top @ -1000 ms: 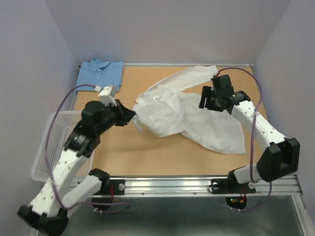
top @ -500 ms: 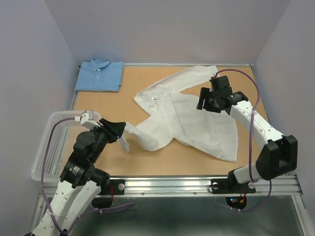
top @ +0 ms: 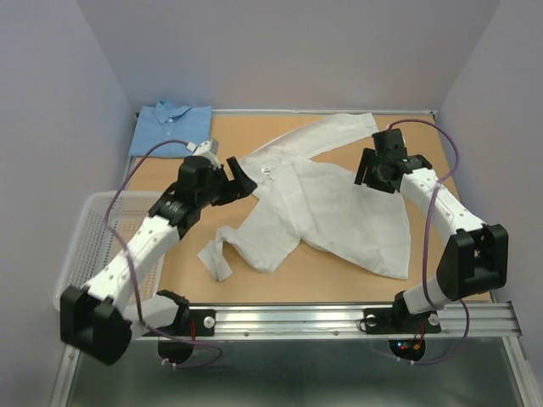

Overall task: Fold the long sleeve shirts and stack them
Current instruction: Flatten the shirt out

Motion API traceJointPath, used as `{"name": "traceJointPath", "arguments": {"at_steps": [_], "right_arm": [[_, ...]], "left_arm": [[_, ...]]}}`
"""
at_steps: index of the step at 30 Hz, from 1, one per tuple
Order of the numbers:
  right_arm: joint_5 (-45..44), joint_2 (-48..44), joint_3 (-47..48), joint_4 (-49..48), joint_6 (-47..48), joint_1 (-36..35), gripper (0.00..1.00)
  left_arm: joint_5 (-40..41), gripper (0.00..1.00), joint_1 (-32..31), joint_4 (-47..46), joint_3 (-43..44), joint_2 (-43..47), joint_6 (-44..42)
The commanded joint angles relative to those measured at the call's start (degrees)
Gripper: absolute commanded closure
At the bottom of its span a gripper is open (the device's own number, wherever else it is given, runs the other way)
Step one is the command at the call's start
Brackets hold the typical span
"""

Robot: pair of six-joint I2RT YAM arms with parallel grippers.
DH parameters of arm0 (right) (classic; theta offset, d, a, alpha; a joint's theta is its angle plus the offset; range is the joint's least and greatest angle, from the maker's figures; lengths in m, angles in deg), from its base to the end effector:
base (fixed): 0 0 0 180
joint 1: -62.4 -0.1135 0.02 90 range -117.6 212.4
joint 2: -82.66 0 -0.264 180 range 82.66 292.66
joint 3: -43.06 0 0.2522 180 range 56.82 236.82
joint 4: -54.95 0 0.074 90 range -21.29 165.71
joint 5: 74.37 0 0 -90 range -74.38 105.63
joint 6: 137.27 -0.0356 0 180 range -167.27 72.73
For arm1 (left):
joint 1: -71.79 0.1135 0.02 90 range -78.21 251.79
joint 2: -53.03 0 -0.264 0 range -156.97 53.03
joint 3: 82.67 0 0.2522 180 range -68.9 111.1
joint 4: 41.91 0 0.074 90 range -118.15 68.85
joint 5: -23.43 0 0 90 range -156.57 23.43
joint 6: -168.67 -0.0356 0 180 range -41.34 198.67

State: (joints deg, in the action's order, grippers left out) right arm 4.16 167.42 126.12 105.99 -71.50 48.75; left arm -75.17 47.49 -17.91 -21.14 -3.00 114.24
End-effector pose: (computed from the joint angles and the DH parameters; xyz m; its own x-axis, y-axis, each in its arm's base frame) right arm 0.3067 0.0672 0.2823 -0.7522 0.2312 -0.6171 0.2132 0.9714 0.1041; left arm 0.2048 -0.0983 0.3220 -0.5471 -0.3840 -0.7438 0.2679 0.7615 -0.5902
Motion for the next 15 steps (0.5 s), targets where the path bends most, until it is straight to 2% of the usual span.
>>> {"name": "traceJointPath", "arguments": {"at_steps": [1,5,6,12,15], "right_arm": [[-1.28,0.68,1.63,-0.63,-1.43,3.27,0.32],[-1.28,1.56,1.02,-0.63,-2.40,4.33,0.31],[-1.45,1.73,0.93,-0.63,-2.58,4.42,0.30],[-0.67,4.54,1.19,-0.80,-2.49,5.56,0.29],[1.17,5.77,0.84,-1.06,-3.01,5.48,0.27]], "left_arm": [[-3.71,0.14,-0.31,-1.98,10.90,-15.57,-5.07],[-1.51,0.18,-1.37,0.13,23.49,-30.69,-7.27],[-1.25,0.18,-2.15,1.70,28.38,-36.72,-7.79],[0.07,0.18,-5.05,5.92,43.96,-56.60,-8.68],[2.79,0.19,-5.85,7.94,49.41,-63.12,-9.29]]}}
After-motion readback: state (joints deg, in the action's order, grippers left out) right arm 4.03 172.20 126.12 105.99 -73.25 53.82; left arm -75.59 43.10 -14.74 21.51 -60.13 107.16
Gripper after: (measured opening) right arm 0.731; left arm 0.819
